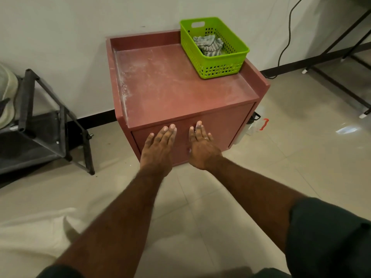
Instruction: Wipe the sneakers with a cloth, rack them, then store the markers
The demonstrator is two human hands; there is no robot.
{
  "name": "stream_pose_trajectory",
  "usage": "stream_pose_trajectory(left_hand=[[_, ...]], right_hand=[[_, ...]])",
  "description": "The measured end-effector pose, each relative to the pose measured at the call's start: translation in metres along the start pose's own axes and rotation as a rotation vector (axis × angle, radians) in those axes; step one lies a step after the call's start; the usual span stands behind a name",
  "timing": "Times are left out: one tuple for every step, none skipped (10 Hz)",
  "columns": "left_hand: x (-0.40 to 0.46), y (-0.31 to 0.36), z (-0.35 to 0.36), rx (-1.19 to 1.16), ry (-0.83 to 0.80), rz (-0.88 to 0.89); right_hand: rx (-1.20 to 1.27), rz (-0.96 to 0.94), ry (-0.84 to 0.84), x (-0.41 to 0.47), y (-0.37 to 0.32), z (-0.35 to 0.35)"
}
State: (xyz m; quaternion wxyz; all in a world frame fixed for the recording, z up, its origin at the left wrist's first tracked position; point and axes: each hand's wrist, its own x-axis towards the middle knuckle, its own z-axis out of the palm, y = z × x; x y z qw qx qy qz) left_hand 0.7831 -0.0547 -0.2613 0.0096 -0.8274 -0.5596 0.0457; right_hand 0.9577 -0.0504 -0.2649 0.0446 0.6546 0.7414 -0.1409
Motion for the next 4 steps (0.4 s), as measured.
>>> stream_pose_trajectory(left_hand=[[-0.001,0.003,-0.007,-0.011,-0.013,-0.004],[-0.003,0.002,-0.026,-0.004,-0.052,0.033],[-0.012,-0.006,-0.061,-0.025,-0.054,0.071],[-0.03,-0.018,-0.111,-0.147,-0.019,-0.026]], right_hand=[[-0.01,-0.009,-0.078,-0.001,0.005,-0.01],[0.008,-0.014,-0.132,-0.005,0.009,-0.028],[0.11,0.065,-0.03,-0.017,0.004,-0.05],[0.095,0.083,0.227,-0.027,-0.021,-0.087]])
